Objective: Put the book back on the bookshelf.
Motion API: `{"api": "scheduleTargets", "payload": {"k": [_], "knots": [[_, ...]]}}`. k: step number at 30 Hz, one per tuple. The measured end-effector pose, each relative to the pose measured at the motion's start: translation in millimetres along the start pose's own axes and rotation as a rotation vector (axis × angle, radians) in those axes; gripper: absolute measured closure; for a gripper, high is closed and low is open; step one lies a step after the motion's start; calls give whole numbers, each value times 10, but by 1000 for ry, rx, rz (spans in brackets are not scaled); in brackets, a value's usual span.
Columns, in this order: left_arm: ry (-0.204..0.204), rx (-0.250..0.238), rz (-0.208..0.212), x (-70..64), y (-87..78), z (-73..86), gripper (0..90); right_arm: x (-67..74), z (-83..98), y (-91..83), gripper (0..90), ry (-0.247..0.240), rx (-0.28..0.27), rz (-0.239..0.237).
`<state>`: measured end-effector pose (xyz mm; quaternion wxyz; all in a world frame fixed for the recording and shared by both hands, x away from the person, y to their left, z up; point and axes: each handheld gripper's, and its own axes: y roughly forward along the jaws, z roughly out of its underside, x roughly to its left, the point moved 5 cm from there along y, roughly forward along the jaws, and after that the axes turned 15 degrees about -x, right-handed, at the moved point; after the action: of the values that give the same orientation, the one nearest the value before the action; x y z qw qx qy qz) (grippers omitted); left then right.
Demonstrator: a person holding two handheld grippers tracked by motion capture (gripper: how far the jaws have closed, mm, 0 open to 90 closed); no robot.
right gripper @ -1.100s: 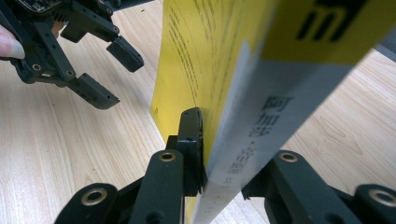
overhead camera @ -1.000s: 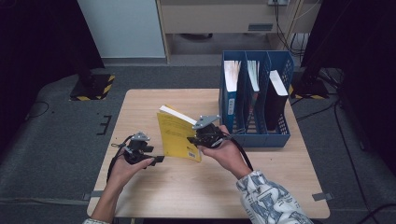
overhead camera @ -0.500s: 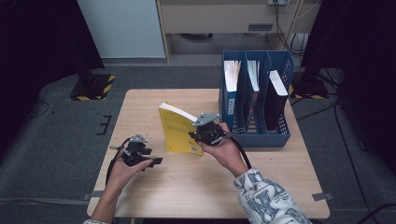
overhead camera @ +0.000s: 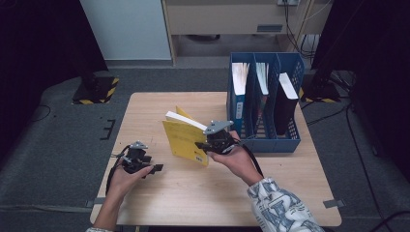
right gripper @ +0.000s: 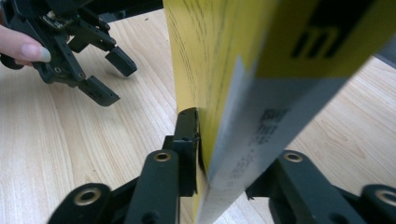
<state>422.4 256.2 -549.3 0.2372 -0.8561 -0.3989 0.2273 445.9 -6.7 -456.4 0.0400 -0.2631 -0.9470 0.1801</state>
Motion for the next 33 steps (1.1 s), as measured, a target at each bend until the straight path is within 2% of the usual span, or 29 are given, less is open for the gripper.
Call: {"api": "scheduleTargets", "payload": {"k": [5, 16, 33], "knots": [[-3, -6, -2, 11, -10, 0, 259, 18, -62, 2, 654, 6, -11, -1], [7, 6, -11, 19, -4, 19, 235, 25, -213, -4, 644, -6, -16, -4], [11, 11, -13, 24, -1, 26, 169, 18, -337, 26, 611, 15, -10, -27]]}}
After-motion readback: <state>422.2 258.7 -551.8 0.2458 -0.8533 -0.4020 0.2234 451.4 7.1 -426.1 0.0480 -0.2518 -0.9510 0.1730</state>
